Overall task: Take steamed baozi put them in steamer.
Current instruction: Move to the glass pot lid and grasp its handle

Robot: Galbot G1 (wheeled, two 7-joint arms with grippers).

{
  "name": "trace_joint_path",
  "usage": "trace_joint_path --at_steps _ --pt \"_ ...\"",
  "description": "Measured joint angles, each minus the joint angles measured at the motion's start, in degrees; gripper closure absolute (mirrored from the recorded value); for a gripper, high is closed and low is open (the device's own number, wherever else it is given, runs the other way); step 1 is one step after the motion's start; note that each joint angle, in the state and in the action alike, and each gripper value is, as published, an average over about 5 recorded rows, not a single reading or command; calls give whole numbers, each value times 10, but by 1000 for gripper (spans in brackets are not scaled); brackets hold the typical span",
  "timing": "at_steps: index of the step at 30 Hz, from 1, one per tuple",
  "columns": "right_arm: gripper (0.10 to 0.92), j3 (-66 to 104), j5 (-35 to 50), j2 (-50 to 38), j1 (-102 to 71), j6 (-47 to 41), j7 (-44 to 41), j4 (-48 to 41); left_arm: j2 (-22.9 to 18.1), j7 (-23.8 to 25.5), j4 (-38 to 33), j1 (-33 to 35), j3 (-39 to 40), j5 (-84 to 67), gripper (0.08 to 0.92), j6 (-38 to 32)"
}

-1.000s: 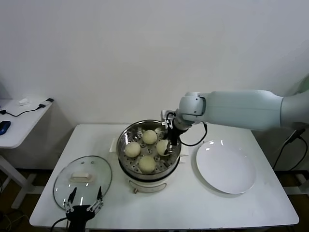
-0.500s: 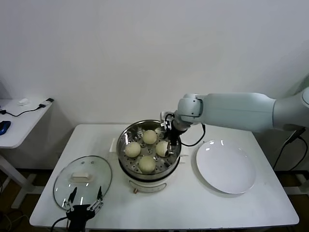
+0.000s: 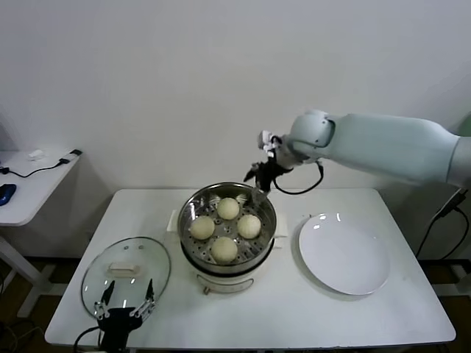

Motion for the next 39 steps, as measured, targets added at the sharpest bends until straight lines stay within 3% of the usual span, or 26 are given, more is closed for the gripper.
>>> trace_joint_path --at_steps 11,20,30,39 --pt "203 302 -31 -126 -206 13 233 54 19 -4 -1 -25 -19 -12 177 4" --pt "203 635 -123 -219 -537 59 324 138 38 -5 2 -45 -23 -10 177 6" --pt "203 997 -220 -169 -916 136 315 179 54 -12 20 -48 -34 29 177 -29" --pt "203 1152 -287 -65 -1184 223 301 194 66 -42 41 -39 -35 80 177 -60"
